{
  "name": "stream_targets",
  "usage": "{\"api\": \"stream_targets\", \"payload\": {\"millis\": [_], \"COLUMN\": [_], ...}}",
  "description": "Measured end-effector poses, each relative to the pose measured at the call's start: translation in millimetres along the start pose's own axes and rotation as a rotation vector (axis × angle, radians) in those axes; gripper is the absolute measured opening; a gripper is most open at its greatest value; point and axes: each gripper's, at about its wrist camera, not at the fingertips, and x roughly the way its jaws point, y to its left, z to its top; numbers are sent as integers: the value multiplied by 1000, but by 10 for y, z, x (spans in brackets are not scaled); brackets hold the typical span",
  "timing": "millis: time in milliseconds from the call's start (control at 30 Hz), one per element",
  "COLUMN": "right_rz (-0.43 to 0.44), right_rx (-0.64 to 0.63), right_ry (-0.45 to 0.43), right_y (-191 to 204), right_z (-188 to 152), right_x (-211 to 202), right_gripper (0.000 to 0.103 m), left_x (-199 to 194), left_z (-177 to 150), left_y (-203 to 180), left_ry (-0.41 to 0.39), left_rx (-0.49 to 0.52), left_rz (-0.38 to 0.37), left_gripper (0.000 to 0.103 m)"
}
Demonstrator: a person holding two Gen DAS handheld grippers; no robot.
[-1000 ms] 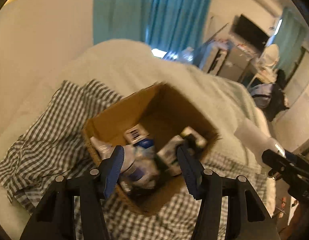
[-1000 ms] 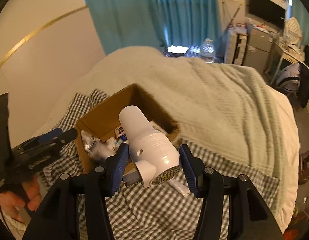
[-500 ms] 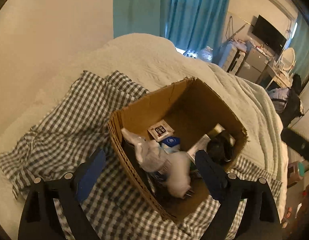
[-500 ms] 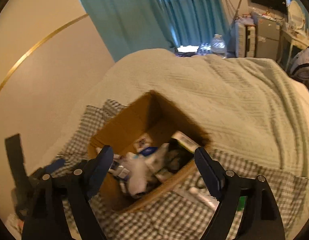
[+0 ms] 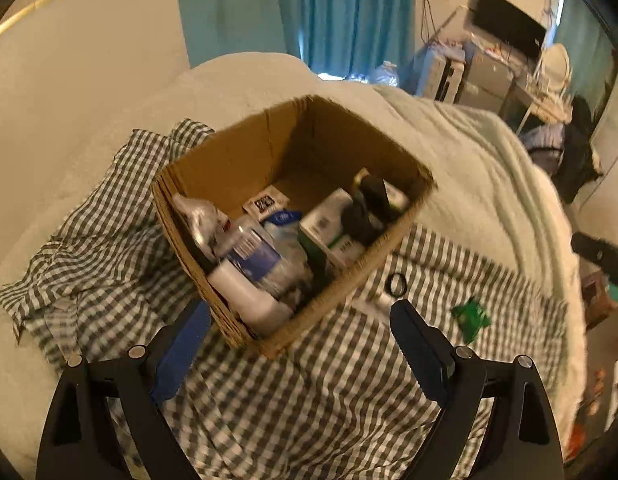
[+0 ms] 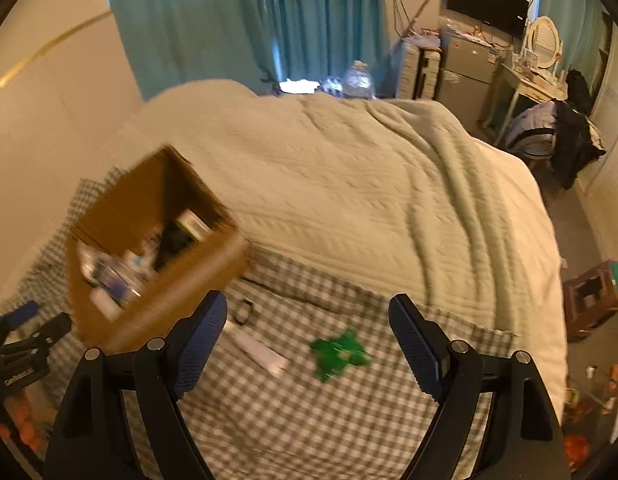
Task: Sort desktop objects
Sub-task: 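Grasp the green snack packet with the right gripper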
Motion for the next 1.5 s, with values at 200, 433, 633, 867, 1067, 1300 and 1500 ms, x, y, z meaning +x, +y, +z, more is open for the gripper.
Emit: {"api": "stream_targets", "payload": {"millis": [200,433,633,867,1067,1300,1500], "right_rz": [-14,22,39,53,97,46,-2], "right_rx": [-41,-107,-116,-106,-148,-148,-123], "right_ry": [103,139,219,289,327,337,280], "right_y": [-124,-31,-120,-349,-261,-307,-456], "right_z": [-270,-350,-571,-763,-855,-864,-805], "right_x": [399,765,1376,1950,2223,2249,1861], "right_gripper": [83,83,83,83,83,42,38], "left_x": [466,1110,1637,1982,2152,2069,1843], "left_z": [-440,-665,-638,-473,-369,-449,-558], "left_y": [-564,-1002,-955,-1076,-1158,-1177,-1105], "left_ry": [116,136,180,163,187,197,170], "left_rx": [38,57,-25,11,-51,-53,-57], "left_rz": [-62,-75,-61,-68,-138,-251,-290], "left_gripper": [94,94,92,74,68,19,15]}}
